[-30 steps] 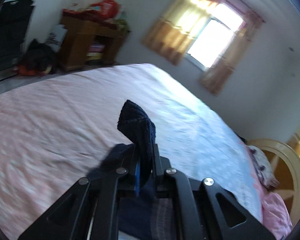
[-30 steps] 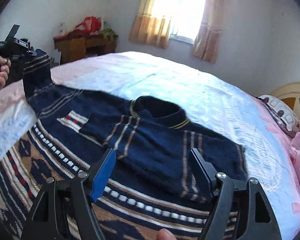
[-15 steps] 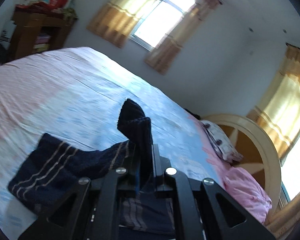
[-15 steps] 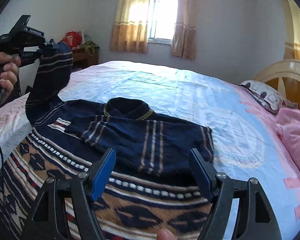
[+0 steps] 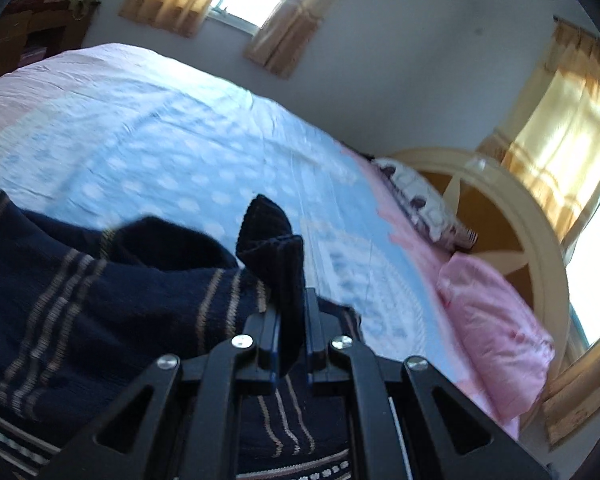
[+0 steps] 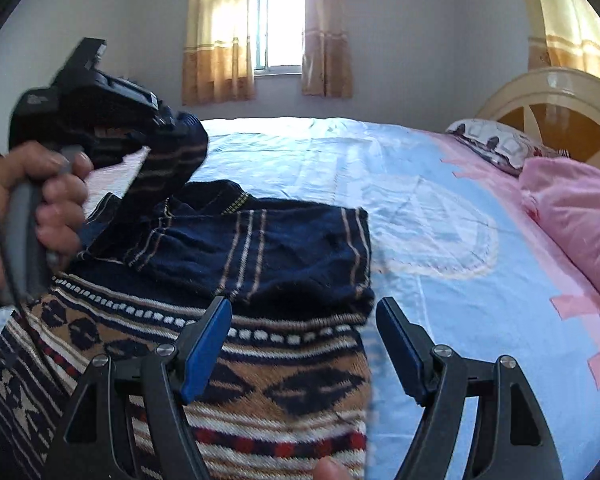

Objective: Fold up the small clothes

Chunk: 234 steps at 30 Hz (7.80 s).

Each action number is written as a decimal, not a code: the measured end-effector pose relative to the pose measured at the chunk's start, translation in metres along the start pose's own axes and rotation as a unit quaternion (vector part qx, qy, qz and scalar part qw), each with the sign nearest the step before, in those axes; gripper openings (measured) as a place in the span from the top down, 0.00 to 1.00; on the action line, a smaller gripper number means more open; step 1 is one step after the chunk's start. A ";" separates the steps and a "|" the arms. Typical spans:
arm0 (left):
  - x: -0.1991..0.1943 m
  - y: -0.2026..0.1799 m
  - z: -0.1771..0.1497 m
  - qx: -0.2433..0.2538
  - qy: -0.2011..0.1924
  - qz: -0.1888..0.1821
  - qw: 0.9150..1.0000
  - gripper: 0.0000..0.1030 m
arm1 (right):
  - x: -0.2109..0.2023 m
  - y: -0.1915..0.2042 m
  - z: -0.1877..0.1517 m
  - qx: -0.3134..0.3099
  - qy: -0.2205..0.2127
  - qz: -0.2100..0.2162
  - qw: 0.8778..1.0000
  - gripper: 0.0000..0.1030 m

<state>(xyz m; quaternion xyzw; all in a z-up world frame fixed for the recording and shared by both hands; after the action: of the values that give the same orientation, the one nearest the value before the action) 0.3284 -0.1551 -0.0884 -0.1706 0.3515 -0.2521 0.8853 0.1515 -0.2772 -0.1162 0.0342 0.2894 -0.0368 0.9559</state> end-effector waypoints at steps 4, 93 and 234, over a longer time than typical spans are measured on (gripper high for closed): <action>0.025 -0.015 -0.019 0.029 0.025 0.010 0.999 0.90 | 0.005 -0.009 -0.008 0.017 0.011 -0.002 1.000 0.27; -0.106 0.227 -0.047 0.129 0.084 0.305 0.940 0.15 | 0.118 0.008 0.029 -0.011 0.134 0.004 0.991 0.48; -0.247 0.120 -0.309 0.059 0.225 0.075 0.970 0.42 | -0.146 -0.004 -0.205 0.079 0.186 0.087 0.976 0.74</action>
<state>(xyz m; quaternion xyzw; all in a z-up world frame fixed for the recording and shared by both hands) -0.0062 0.0442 -0.2279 -0.0306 0.5380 -0.2373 0.8083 -0.0825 -0.2558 -0.2055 0.1405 0.4544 0.0309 0.8791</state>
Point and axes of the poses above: each gripper's, at about its wrist camera, not at the fingertips, and x roughly the way its jaws point, y to its left, z to its top, the point moved 7 cm from there along x, roughly the way its jaws point, and after that the axes turned 5 degrees about x, right-handed, at the moved point
